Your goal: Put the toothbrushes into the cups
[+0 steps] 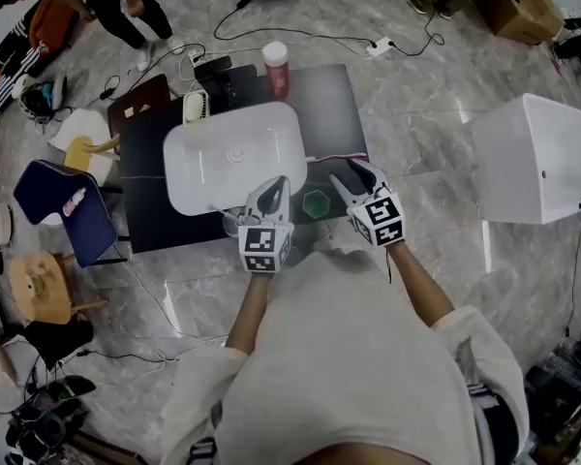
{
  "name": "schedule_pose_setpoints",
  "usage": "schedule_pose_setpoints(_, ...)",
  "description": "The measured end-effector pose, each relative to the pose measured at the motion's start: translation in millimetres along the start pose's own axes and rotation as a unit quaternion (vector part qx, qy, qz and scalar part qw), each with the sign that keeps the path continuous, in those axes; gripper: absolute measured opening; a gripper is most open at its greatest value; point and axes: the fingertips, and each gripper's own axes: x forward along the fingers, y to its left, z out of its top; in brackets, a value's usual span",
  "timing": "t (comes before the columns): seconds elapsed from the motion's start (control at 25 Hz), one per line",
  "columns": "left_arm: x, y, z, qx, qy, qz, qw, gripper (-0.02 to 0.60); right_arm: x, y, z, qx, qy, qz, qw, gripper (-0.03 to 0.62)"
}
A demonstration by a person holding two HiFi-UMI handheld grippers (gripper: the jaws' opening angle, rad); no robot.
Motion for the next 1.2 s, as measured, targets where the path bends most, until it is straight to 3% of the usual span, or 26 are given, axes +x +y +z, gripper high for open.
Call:
schedule_pose_setpoints(0.2, 5, -2, 2, 0.002, 0.006, -0.004, 1.0, 0.026, 7, -5, -20, -0.077, 0.055, 0.011, 0.995, 0.184)
schedule_pose_setpoints(0.32, 6, -2, 1, 0.001, 0.009, -0.004, 1.0, 0.026, 15, -5, -36, -0.151, 0.093, 0.025, 0.984, 0.183)
schedule_pose_setpoints(0.48, 5, 0, -2, -0.002, 0.013, 0.002, 0.9999, 0.026, 28, -7, -57, -0.254, 0.14, 0.046, 0.956, 0.181)
schedule_pose_setpoints(0.68, 1, 2, -4, -0.004, 0.014, 0.007, 0.9999, 0.026, 41, -9, -82, -0.372, 0.191, 0.074, 0.906, 0.176)
schedule_pose_setpoints(0.84, -1, 4, -5, -0.009, 0.012, 0.012, 0.9998, 0.026, 54, -11, -97, -0.435, 0.217, 0.09, 0.869, 0.17)
schedule_pose_setpoints(1.2, -8, 13, -10, -0.018, 0.013, 0.031, 0.9993, 0.026, 91, -13, -119, -0.476, 0.254, 0.122, 0.833, 0.146)
